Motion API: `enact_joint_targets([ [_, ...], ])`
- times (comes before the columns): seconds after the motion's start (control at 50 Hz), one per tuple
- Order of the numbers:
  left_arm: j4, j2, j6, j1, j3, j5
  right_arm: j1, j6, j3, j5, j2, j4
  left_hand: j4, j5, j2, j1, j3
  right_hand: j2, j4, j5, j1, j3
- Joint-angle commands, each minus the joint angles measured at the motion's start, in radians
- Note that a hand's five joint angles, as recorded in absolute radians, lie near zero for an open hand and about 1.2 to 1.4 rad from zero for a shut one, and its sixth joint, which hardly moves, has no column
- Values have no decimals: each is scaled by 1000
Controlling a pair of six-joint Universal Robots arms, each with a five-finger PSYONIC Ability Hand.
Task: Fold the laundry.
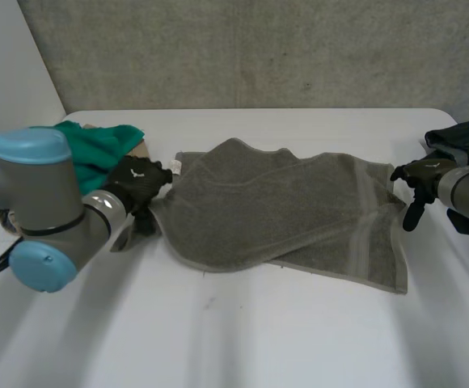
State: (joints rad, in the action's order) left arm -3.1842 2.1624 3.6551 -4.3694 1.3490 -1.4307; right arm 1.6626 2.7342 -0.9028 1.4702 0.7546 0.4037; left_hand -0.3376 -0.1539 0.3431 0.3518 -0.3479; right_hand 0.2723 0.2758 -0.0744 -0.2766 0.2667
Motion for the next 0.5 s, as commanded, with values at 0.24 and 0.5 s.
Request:
enact_joint_targets([
  [0.24, 47, -138, -18, -133, 119, 108, -4, -301, -448, -50, 434, 55, -28, -38, 23, 14, -18, 154, 151, -178, -150, 160],
  [0.5, 148, -73, -38, -183, 93, 222, 57, -4, -814, -168, 516, -212, -134, -143, 129, 120, -124, 263, 260, -287, -259, 269],
])
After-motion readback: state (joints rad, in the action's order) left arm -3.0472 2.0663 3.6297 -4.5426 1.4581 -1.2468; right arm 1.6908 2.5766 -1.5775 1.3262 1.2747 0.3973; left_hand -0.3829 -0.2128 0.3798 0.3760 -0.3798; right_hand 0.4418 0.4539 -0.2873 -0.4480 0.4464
